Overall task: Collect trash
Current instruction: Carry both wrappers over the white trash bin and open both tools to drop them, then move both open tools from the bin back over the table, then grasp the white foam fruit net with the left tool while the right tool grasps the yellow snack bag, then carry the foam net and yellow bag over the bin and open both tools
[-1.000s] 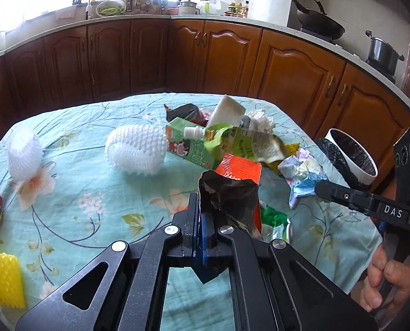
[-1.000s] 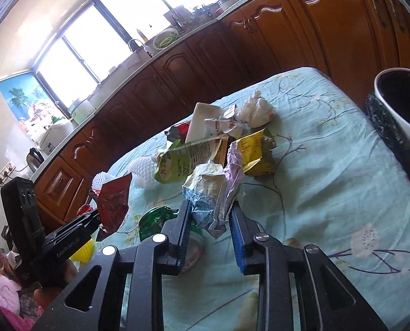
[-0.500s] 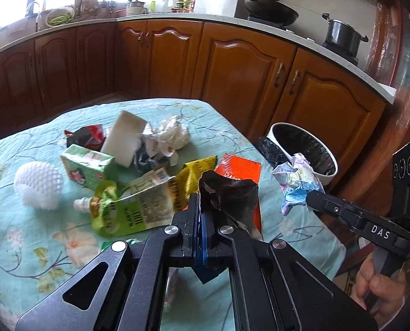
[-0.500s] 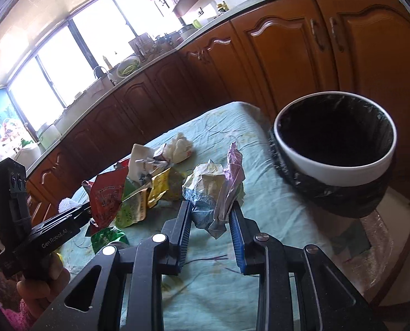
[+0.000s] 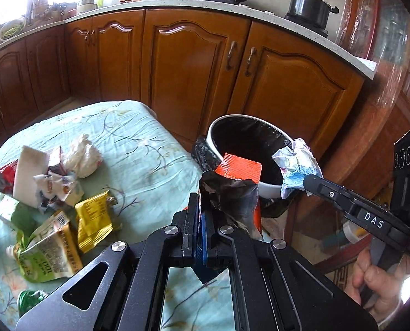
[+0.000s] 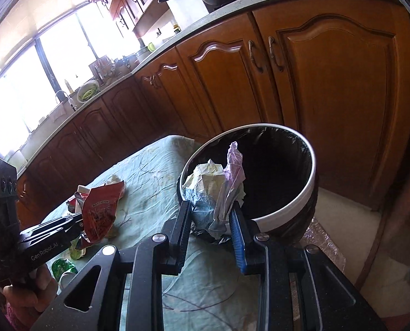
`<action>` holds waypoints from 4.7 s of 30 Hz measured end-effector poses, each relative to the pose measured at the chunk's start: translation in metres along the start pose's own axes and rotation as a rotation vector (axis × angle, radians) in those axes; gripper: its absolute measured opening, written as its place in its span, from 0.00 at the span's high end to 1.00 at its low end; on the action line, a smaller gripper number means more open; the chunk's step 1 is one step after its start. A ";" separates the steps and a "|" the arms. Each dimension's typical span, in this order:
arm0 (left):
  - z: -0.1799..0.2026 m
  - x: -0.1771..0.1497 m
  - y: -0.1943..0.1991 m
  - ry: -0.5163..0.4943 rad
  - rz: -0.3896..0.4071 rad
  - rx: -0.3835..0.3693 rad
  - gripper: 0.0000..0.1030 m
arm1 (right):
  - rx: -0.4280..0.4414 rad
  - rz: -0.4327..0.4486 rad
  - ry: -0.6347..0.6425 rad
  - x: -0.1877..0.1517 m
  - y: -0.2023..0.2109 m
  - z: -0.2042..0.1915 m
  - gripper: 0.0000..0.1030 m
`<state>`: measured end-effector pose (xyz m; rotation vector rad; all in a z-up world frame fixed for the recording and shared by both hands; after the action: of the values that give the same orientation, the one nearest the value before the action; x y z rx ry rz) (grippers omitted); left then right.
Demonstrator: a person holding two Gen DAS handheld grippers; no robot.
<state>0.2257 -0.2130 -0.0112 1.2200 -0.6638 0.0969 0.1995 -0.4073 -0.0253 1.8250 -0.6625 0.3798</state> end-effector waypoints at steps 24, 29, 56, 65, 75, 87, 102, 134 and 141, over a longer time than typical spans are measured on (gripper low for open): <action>0.068 0.100 -0.107 -0.096 -0.185 -0.026 0.58 | -0.087 -0.097 -0.028 0.054 -0.039 0.044 0.48; 0.059 0.096 -0.095 -0.071 -0.152 -0.036 0.37 | -0.063 -0.068 -0.068 0.047 -0.029 0.046 0.43; -0.085 -0.051 0.056 0.188 0.036 0.055 0.35 | 0.203 -0.100 0.047 -0.037 -0.036 -0.089 0.19; -0.161 -0.090 0.080 0.373 0.038 0.126 0.34 | 0.228 -0.148 0.127 -0.046 -0.059 -0.139 0.19; -0.240 -0.112 0.102 0.539 0.063 0.235 0.25 | 0.238 -0.191 0.162 -0.042 -0.093 -0.174 0.19; -0.301 -0.097 0.058 0.530 -0.044 0.315 0.22 | 0.228 -0.254 0.166 -0.035 -0.136 -0.191 0.37; -0.282 -0.094 0.068 0.478 0.016 0.255 0.77 | 0.251 -0.208 0.181 -0.036 -0.104 -0.181 0.73; -0.058 -0.023 0.031 0.086 0.000 0.000 0.77 | 0.114 -0.015 -0.006 -0.016 -0.007 -0.039 0.73; -0.023 -0.005 0.009 0.017 -0.031 -0.024 0.76 | 0.074 -0.001 -0.041 -0.010 -0.002 -0.010 0.73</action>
<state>0.2273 -0.1879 -0.0103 1.2050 -0.6288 0.0732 0.1935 -0.3951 -0.0295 1.9078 -0.6839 0.3713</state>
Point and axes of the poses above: each gripper's, at about its wrist camera, not at the fingertips, and y roughly against the way its jaws point, z to its right, x to its top, the point moved 2 cm from there along -y, roughly the way its jaws point, and after that the axes turned 15 degrees about -z, right-handed, at the moved point
